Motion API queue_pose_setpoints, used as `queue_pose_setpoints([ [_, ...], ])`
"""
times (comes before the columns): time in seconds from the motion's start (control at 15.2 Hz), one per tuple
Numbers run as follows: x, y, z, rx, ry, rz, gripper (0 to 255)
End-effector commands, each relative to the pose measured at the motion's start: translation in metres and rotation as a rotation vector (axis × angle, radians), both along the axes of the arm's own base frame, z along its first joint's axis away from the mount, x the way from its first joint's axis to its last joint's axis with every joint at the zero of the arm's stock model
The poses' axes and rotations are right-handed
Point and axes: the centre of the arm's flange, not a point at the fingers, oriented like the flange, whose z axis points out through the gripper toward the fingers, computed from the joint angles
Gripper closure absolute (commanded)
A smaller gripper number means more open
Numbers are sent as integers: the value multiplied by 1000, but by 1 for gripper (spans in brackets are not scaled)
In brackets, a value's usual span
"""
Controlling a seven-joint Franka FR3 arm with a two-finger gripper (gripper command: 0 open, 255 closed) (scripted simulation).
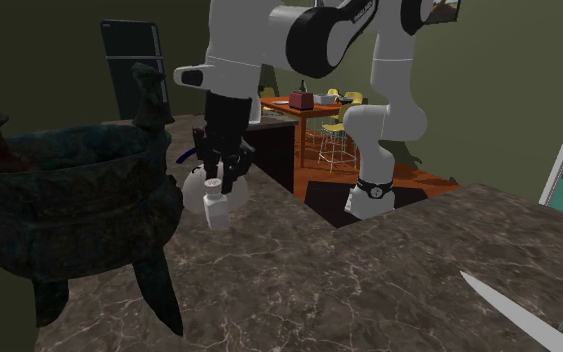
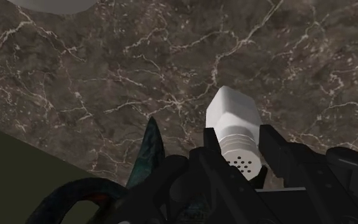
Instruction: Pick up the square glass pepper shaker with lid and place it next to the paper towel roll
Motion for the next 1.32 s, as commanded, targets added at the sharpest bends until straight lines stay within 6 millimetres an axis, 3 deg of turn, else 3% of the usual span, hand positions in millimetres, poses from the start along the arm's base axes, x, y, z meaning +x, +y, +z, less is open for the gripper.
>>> queue_pose_setpoints([
  [0.0,0,0,11,0,0,0,255],
  [1.25,0,0,111,0,0,0,255],
])
